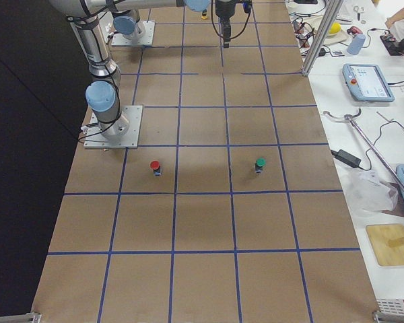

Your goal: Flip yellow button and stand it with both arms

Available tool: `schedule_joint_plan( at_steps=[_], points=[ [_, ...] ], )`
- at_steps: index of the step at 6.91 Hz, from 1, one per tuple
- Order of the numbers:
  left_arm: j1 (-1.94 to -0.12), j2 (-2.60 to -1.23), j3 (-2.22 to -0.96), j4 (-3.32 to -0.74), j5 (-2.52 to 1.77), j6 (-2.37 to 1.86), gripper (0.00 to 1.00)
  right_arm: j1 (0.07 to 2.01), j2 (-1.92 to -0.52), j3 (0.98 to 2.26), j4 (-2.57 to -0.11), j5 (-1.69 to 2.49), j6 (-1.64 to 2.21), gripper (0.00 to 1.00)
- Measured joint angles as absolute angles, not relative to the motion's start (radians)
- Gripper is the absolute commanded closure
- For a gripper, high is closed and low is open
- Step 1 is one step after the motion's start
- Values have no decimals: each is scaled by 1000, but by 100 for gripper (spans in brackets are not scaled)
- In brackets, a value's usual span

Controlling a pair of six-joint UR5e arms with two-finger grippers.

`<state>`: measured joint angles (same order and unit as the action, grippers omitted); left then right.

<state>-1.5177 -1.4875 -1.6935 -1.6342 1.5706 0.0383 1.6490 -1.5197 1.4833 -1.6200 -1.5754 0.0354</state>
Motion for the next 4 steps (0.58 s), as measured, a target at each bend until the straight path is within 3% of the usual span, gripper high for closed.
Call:
schedule_joint_plan(
  at_steps=[4],
  points=[
    [-1517, -1480, -1691, -1634, 1568, 35, 0, 1649, -1516, 1483, -1620, -1573, 36, 0]
  ],
)
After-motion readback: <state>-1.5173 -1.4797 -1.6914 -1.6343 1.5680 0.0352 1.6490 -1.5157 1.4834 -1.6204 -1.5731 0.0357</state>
